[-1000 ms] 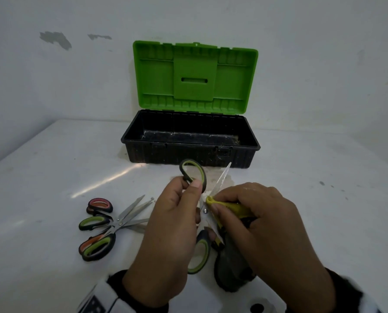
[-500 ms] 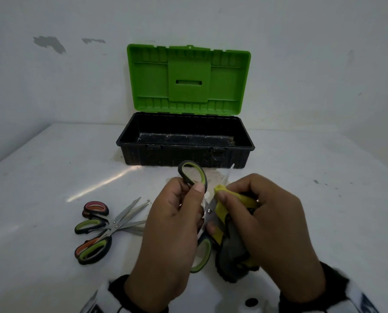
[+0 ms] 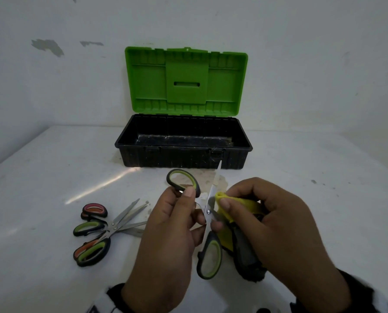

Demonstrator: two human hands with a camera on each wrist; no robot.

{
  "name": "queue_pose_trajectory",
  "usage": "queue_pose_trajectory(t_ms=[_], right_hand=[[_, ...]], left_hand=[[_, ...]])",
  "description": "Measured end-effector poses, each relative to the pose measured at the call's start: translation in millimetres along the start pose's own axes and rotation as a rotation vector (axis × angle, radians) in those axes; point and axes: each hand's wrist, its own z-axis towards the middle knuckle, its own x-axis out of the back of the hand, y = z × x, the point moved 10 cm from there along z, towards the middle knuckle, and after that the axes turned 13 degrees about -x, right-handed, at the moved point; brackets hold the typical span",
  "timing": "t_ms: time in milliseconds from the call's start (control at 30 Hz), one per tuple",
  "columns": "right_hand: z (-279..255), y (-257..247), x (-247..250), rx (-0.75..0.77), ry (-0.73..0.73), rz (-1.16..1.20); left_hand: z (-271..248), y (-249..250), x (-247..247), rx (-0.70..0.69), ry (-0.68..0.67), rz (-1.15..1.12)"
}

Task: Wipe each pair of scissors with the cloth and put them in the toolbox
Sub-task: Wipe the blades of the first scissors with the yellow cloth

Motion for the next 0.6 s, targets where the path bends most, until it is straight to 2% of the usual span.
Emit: queue_pose_trajectory(t_ms=[100, 233, 433, 600], right_hand=[[-3.2, -3.0, -11.8, 0.031, -0.039, -0.019], [-5.7, -3.4, -25.2, -0.021, -0.11, -0.003], [18.1, 1.1, -3.8, -0.071, 0.068, -0.027], [30.3, 11.9, 1.8, -0.112, 0.073, 0.001]], left_hand=[[-4.7, 1.1, -4.4, -0.038, 0.003, 0.0], [-7.7, 5.4, -3.6, -0.088, 0.019, 0.07], [-3.9, 8.0, -3.5, -0.14, 0.011, 0.141], [2.9, 11.3, -6.5, -0.171, -0.047, 0.175]])
